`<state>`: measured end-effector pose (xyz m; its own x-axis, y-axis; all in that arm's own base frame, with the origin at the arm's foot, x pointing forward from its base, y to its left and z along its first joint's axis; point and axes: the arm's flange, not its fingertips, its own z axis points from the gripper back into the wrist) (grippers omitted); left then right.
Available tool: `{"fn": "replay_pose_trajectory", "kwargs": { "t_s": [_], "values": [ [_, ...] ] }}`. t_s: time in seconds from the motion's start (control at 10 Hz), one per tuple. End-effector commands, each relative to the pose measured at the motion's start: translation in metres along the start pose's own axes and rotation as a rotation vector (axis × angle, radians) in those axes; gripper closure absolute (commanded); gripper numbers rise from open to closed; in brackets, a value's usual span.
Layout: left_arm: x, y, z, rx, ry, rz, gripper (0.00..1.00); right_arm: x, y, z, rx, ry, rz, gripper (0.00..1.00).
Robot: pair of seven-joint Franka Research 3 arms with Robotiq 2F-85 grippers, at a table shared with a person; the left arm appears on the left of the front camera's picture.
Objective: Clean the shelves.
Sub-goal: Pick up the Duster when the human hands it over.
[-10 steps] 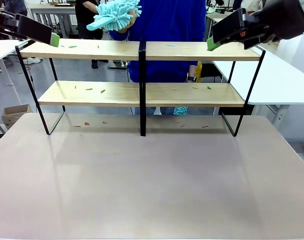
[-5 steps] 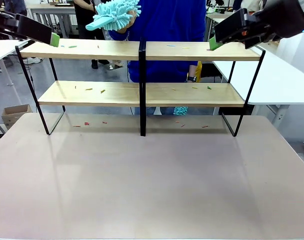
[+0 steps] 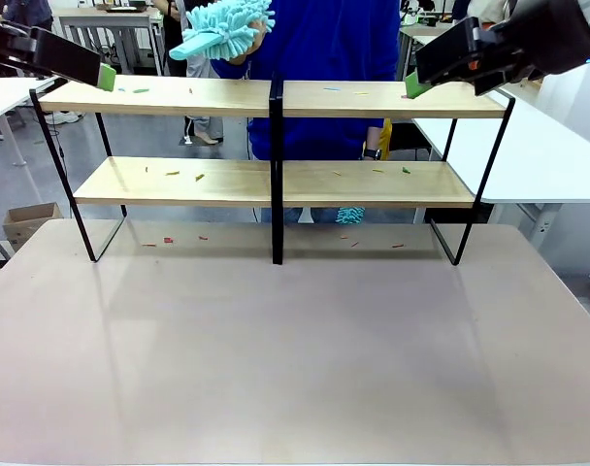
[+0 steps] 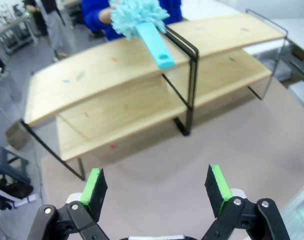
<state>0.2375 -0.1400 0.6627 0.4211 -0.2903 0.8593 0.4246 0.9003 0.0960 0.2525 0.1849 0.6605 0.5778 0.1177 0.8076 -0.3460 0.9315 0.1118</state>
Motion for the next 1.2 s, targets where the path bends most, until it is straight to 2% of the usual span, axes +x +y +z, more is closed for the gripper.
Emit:
{"fn": "replay_pose_trajectory", "kwargs": {
  "t_s": [0.0,0.1,0.2,0.3,0.4,0.5,0.6,0.7,0.8,0.9,1.1],
  "values": [
    [0.047,0.038,-0.008,-0.353,0.212,0.140,0.00,0.000,0.000,0.001,-0.001,-0.001,-0.001,0.00],
    [0.069,0.065,-0.017,-0.667,0.313,0.203,0.00,0.000,0.000,0.001,-0.001,-0.001,-0.001,0.00],
    [0.079,0.085,-0.024,-0.958,0.351,0.245,0.00,0.000,0.000,0.001,-0.001,-0.001,-0.001,0.00],
    [0.082,0.101,-0.034,-1.045,0.328,0.390,0.00,0.000,0.000,0.001,-0.001,-0.001,-0.001,0.00],
    [0.082,0.088,-0.035,-0.656,0.526,0.582,0.00,0.000,0.000,0.001,-0.001,-0.001,-0.001,0.00],
    [0.071,0.085,-0.033,-0.605,0.090,0.190,0.00,0.000,0.000,0.001,-0.001,-0.001,-0.001,0.00],
    [0.076,0.097,-0.039,-0.695,0.179,0.301,0.00,0.000,0.000,0.001,-0.001,-0.001,-0.001,0.00],
    [0.089,0.104,-0.071,-0.782,0.284,0.376,0.00,0.000,0.000,0.001,-0.001,-0.001,-0.001,0.00],
    [0.101,0.128,-0.113,-0.842,0.332,0.543,0.00,0.000,0.000,0.001,-0.001,-0.001,-0.001,0.00],
    [0.107,0.150,-0.153,-0.873,0.292,0.712,0.00,0.000,0.000,0.001,-0.001,-0.001,-0.001,0.00],
    [0.106,0.163,-0.210,-0.913,0.243,0.883,0.00,0.000,0.000,0.001,-0.001,-0.001,-0.001,0.00]
  ]
}}
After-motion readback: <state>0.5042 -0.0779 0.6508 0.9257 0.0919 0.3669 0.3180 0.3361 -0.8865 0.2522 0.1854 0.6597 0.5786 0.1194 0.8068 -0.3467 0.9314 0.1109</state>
